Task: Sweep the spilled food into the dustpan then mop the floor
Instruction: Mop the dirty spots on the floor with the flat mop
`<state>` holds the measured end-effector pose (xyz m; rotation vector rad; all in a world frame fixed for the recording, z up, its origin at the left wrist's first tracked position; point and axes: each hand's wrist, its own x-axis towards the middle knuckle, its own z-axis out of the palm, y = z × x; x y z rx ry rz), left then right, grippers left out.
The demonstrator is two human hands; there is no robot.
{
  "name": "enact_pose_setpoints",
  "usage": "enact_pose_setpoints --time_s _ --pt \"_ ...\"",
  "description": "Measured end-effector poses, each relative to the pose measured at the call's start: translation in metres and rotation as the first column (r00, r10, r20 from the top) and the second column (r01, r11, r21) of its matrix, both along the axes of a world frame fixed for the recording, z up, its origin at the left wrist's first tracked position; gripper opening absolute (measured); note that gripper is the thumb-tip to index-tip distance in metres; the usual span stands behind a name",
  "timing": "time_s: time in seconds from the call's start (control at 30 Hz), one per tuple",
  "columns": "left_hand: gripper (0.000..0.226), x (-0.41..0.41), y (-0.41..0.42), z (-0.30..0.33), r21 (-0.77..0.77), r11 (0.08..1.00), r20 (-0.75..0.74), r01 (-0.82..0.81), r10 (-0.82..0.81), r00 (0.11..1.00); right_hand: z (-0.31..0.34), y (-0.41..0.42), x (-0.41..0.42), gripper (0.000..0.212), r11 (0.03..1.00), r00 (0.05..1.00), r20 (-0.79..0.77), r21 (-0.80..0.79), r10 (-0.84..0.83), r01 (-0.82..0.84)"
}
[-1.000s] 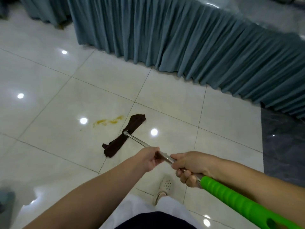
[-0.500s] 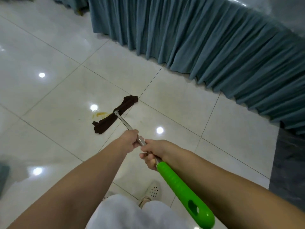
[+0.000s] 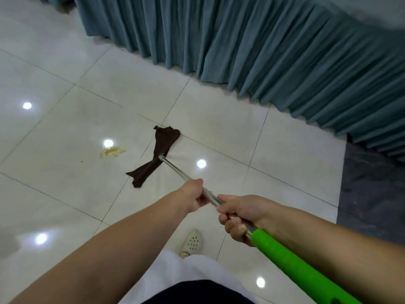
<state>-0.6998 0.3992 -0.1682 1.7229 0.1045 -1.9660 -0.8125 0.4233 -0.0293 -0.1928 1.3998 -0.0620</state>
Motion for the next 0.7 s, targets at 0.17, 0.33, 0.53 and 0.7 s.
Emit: enact_pose_setpoints --time_s 0.17,0.33,0.53,0.7 --pt "0.017 -0.056 0.011 0.023 0.017 0.997 -0.085 0.081 -0.079 0.993 0.027 0.012 -0.051 0.043 0.997 0.996 -0.053 0.006 -0.078 0.078" --pt "0.023 -0.095 0.023 0.039 0.032 0.989 -0.162 0.141 -0.134 0.978 0.042 0.021 -0.093 0.054 0.998 0.996 -0.071 0.027 -0.055 0.057" --pt "0.016 -0.097 0.021 0.038 0.047 0.997 -0.106 0.063 -0.057 0.993 0.040 0.013 -0.087 0.060 0.969 0.965 -0.106 -0.041 0.240 -0.245" --pt "0.010 -0.073 -0.007 0.038 0.053 0.995 -0.091 -0.088 0.093 0.992 0.032 -0.027 -0.065 0.059 0.926 0.924 -0.101 -0.051 0.368 -0.374"
